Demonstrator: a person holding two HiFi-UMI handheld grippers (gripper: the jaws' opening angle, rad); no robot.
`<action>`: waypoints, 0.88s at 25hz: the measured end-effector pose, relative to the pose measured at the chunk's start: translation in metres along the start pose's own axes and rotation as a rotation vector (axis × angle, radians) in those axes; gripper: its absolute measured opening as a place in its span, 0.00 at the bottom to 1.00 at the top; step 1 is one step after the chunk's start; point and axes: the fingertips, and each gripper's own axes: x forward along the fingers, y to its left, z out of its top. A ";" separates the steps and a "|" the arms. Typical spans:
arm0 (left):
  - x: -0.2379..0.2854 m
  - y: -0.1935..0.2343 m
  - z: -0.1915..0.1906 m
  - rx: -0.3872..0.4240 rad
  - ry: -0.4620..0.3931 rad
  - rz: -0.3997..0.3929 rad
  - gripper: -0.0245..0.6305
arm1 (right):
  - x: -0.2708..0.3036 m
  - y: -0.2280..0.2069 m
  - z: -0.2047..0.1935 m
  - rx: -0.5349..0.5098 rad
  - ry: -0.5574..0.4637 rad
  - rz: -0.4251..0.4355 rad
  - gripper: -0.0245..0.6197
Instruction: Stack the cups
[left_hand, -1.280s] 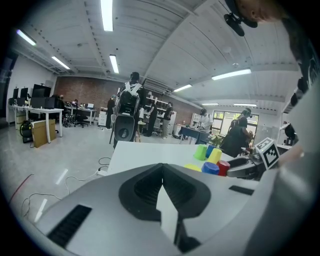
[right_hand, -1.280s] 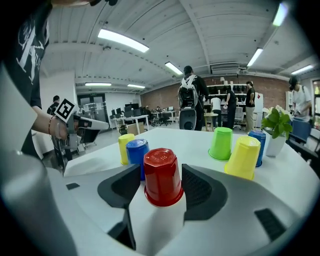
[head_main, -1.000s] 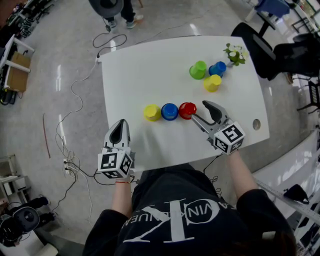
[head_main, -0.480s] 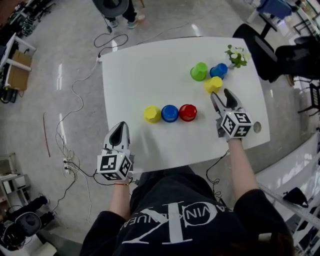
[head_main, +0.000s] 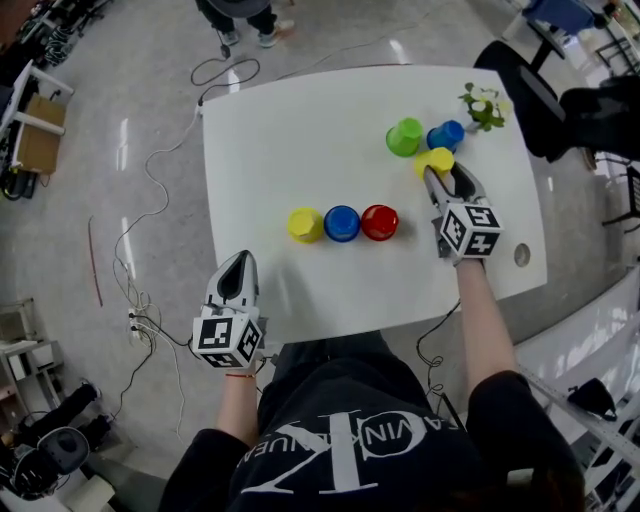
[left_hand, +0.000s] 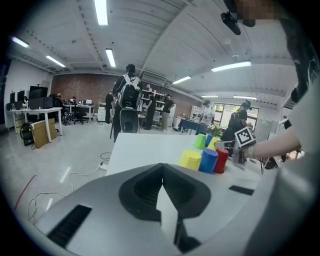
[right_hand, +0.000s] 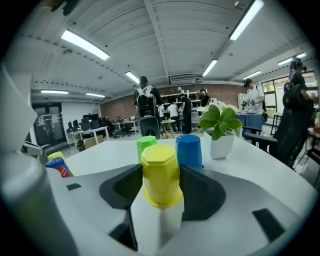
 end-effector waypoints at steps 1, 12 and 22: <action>0.001 0.000 -0.001 -0.002 0.000 0.000 0.04 | -0.002 0.002 0.004 -0.009 -0.014 0.005 0.40; 0.002 -0.008 0.021 -0.007 -0.077 -0.019 0.04 | -0.050 0.075 0.054 -0.105 -0.065 0.147 0.40; 0.000 -0.014 0.026 -0.003 -0.112 -0.022 0.04 | -0.064 0.147 0.069 -0.132 -0.035 0.302 0.40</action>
